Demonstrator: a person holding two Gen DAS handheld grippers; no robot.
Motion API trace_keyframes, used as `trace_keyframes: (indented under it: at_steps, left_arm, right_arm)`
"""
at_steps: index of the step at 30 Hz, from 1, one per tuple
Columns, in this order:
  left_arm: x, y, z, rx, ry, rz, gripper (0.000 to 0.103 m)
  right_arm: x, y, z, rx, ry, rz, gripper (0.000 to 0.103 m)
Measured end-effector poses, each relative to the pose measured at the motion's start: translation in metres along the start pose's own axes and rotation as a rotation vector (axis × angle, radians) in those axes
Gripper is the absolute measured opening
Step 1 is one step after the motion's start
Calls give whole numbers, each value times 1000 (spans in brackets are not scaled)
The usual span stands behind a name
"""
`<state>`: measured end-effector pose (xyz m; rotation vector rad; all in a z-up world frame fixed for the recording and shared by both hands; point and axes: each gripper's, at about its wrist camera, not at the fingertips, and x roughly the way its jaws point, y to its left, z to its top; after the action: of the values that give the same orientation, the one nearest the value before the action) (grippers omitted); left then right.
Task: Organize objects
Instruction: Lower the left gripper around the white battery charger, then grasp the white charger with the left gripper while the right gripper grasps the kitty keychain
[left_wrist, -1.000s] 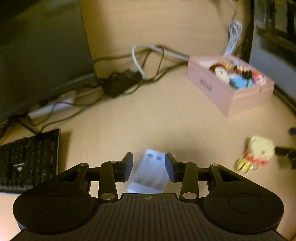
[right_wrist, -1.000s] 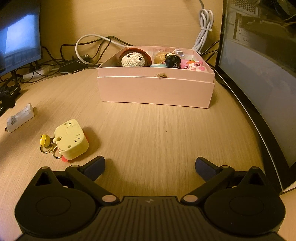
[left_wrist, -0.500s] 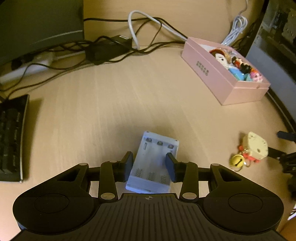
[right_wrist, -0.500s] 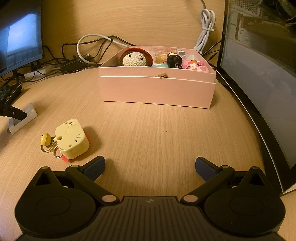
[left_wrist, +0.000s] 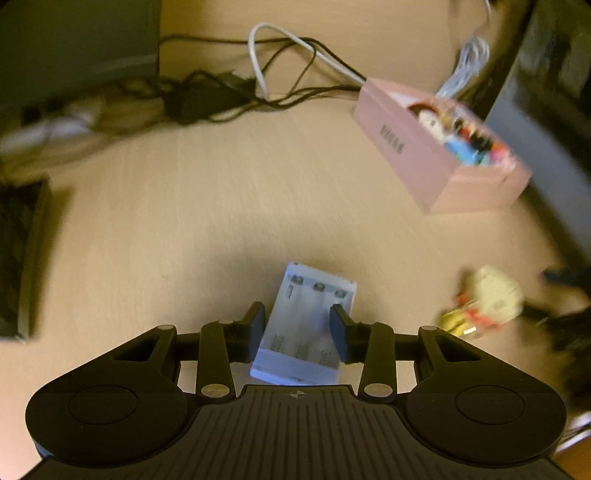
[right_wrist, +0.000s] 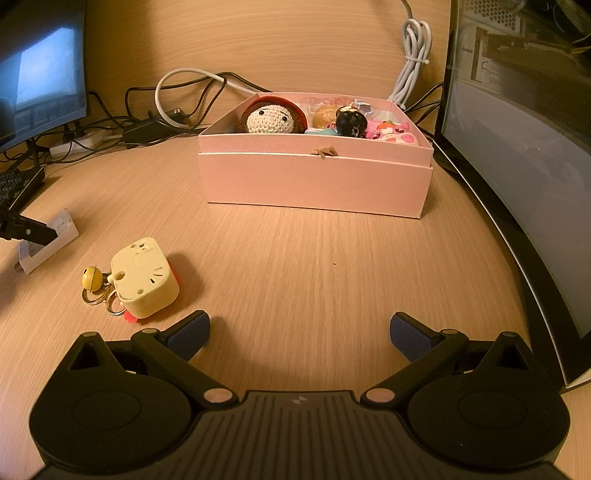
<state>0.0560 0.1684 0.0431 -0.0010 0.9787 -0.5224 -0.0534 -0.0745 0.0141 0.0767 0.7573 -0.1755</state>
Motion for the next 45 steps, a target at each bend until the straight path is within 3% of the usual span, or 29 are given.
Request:
trace_keyframes:
  at_steps: [3, 9, 12, 20, 26, 30, 33, 36, 38, 42, 45]
  left_arm:
    - [1, 6, 0, -71, 6, -50, 41]
    - [0, -6, -5, -8, 7, -59, 41]
    - [1, -15, -8, 38, 32, -109, 41]
    - [5, -21, -13, -15, 46, -202, 41]
    - [5, -54, -20, 99, 29, -90, 41]
    - [7, -71, -26, 140, 30, -94, 41]
    - [8, -89, -31, 226, 21, -34, 42]
    - [9, -94, -33, 229, 21, -36, 42]
    - [9, -96, -33, 237, 18, -27, 42]
    - [8, -95, -35, 239, 12, -41, 42]
    - [7, -93, -36, 230, 7, -50, 42]
  right_arm:
    - [0, 1, 0, 1, 0, -2, 103]
    - [0, 0, -1, 1, 0, -3, 103]
    - [0, 0, -1, 1, 0, -3, 103]
    - [0, 0, -1, 0, 0, -2, 103]
    - [0, 0, -1, 0, -1, -1, 103]
    - [0, 0, -1, -1, -1, 1, 103]
    - [0, 0, -2, -1, -1, 1, 103]
    - [0, 3, 1, -3, 19, -6, 103]
    - [-1, 10, 7, -30, 61, 28, 103]
    - [-21, 33, 22, -82, 3, 135, 102]
    - [-21, 50, 42, -100, 10, 211, 94]
